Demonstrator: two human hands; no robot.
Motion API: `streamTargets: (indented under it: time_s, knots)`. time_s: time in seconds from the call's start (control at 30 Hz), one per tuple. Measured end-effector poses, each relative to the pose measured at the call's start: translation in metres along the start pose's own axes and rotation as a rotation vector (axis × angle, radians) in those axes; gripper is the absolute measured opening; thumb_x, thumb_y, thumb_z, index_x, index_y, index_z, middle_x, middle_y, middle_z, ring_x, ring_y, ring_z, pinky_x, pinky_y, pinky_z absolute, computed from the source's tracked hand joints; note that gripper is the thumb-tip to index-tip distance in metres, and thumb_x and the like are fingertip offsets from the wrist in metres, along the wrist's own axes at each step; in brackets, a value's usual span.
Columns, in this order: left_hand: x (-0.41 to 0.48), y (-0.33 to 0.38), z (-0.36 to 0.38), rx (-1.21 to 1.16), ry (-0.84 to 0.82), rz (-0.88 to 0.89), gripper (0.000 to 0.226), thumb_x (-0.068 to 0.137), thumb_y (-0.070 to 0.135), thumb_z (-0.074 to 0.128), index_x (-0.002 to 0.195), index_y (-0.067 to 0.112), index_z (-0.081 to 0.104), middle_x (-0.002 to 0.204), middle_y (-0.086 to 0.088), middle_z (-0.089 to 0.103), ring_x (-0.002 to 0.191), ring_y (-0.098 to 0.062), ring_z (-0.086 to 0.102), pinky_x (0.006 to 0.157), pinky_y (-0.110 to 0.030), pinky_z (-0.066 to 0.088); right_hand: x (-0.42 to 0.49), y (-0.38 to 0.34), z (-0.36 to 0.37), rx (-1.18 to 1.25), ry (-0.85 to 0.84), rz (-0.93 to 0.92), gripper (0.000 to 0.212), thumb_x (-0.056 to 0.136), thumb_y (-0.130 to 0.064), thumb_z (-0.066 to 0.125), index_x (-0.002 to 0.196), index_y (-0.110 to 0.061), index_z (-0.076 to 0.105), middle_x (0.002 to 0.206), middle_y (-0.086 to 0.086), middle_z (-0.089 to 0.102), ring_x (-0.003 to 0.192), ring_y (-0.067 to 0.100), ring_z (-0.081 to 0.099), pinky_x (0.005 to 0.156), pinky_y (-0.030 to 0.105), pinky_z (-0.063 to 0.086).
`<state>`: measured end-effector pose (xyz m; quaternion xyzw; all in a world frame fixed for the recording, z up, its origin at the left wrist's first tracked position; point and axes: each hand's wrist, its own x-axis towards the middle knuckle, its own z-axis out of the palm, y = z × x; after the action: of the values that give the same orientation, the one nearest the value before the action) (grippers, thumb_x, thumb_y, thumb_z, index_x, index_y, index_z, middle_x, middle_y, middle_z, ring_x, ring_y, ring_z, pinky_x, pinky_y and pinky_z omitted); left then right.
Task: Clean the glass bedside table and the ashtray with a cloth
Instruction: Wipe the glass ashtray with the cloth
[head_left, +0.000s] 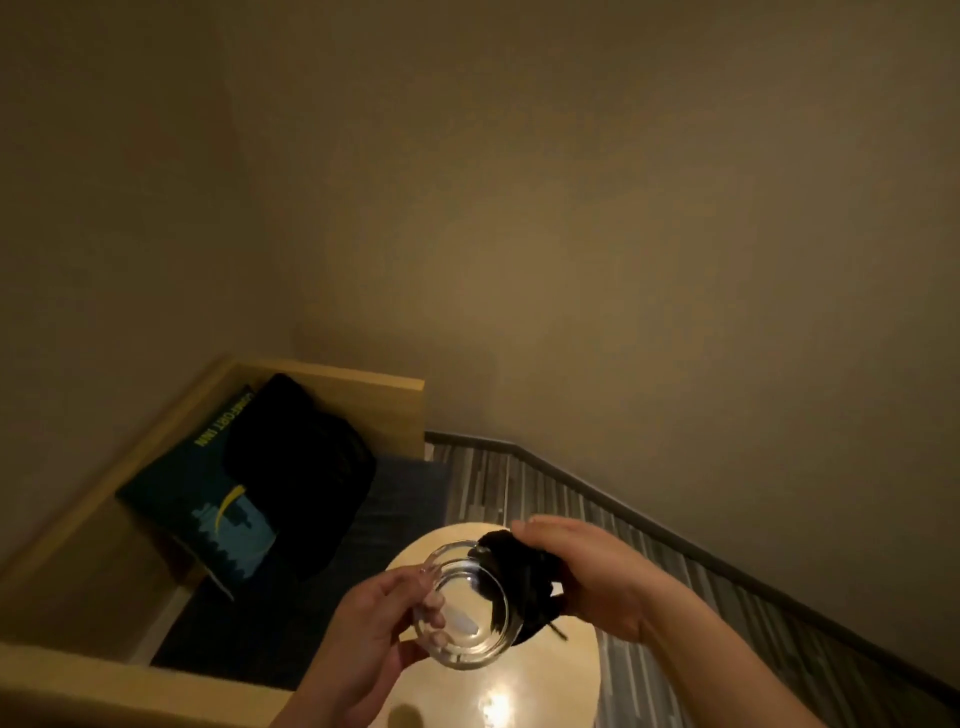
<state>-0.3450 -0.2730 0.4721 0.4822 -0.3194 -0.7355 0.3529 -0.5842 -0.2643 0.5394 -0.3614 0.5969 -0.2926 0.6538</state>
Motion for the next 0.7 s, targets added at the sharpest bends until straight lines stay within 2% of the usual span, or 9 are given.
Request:
streamTargets:
  time_s: [0.07,0.17,0.2,0.33,0.43,0.5,0.57,0.63,0.7]
  knots:
    - [-0.003,0.011,0.005,0.013,0.006,0.000,0.027,0.095,0.015,0.065,0.108,-0.007,0.073,0.084,-0.023,0.064,0.071,-0.031,0.060,0.063,-0.042,0.055,-0.005,-0.004,0.001,-0.032,-0.019,-0.036,0.030,0.098,-0.043,0.062,0.108,-0.016,0.071,0.117,0.013,0.072,0.114,0.030,0.067,0.099,0.047,0.057]
    - [-0.005,0.023,0.012,0.029,0.000,-0.004,0.024,0.097,0.011,0.064,0.106,-0.008,0.074,0.081,-0.025,0.063,0.067,-0.032,0.059,0.056,-0.039,0.052,-0.007,-0.005,0.004,-0.122,-0.005,-0.110,0.009,0.100,-0.033,0.061,0.102,-0.024,0.060,0.121,0.018,0.066,0.114,0.035,0.066,0.097,0.049,0.058]
    - [-0.005,0.026,0.015,0.031,-0.002,0.001,0.023,0.097,0.009,0.063,0.106,-0.009,0.074,0.080,-0.025,0.063,0.066,-0.033,0.059,0.055,-0.038,0.052,-0.006,-0.004,0.006,-0.126,-0.003,-0.122,0.010,0.099,-0.030,0.062,0.105,-0.025,0.056,0.123,0.018,0.063,0.114,0.036,0.065,0.095,0.047,0.059]
    - [-0.001,0.031,0.029,0.053,0.005,0.025,0.024,0.098,0.004,0.060,0.105,-0.017,0.069,0.076,-0.028,0.061,0.058,-0.033,0.058,0.051,-0.033,0.049,0.000,-0.010,0.010,-0.045,-0.013,-0.068,0.039,0.098,-0.027,0.064,0.129,-0.032,0.041,0.125,0.013,0.052,0.114,0.032,0.063,0.098,0.045,0.058]
    - [0.004,0.034,0.038,0.063,0.048,0.050,0.024,0.099,-0.001,0.054,0.105,-0.023,0.062,0.069,-0.026,0.059,0.051,-0.029,0.057,0.049,-0.030,0.045,0.004,-0.015,0.013,-0.103,0.006,-0.060,0.034,0.098,-0.031,0.062,0.130,-0.031,0.052,0.125,0.013,0.056,0.116,0.031,0.061,0.101,0.042,0.056]
    - [0.006,0.036,0.044,0.112,0.076,0.073,0.021,0.101,0.002,0.052,0.101,-0.018,0.061,0.064,-0.021,0.062,0.046,-0.028,0.060,0.044,-0.028,0.044,0.008,-0.015,0.015,-0.160,0.071,-0.101,0.030,0.096,-0.032,0.065,0.124,-0.022,0.060,0.124,0.017,0.062,0.117,0.032,0.063,0.102,0.047,0.055]
    - [0.009,0.037,0.049,0.213,0.098,0.116,0.022,0.103,0.011,0.054,0.100,-0.009,0.063,0.067,-0.015,0.068,0.048,-0.023,0.065,0.045,-0.028,0.045,0.012,-0.013,0.018,-0.216,0.095,-0.136,0.029,0.094,-0.035,0.066,0.120,-0.023,0.061,0.121,0.013,0.065,0.114,0.029,0.066,0.100,0.048,0.056]
    - [0.014,0.038,0.051,0.348,0.102,0.146,0.025,0.105,0.020,0.054,0.098,0.003,0.071,0.081,-0.015,0.073,0.057,-0.015,0.071,0.052,-0.027,0.051,0.014,-0.012,0.020,-0.285,0.111,-0.174,0.027,0.092,-0.041,0.065,0.116,-0.029,0.060,0.116,0.008,0.066,0.109,0.024,0.067,0.097,0.046,0.058]
    - [0.015,0.039,0.052,0.409,0.124,0.163,0.031,0.108,0.025,0.050,0.096,0.010,0.075,0.082,-0.011,0.076,0.071,-0.015,0.075,0.060,-0.027,0.054,0.016,-0.011,0.020,-0.292,0.138,-0.212,0.023,0.093,-0.043,0.063,0.113,-0.032,0.060,0.112,0.004,0.066,0.106,0.022,0.068,0.094,0.043,0.060]
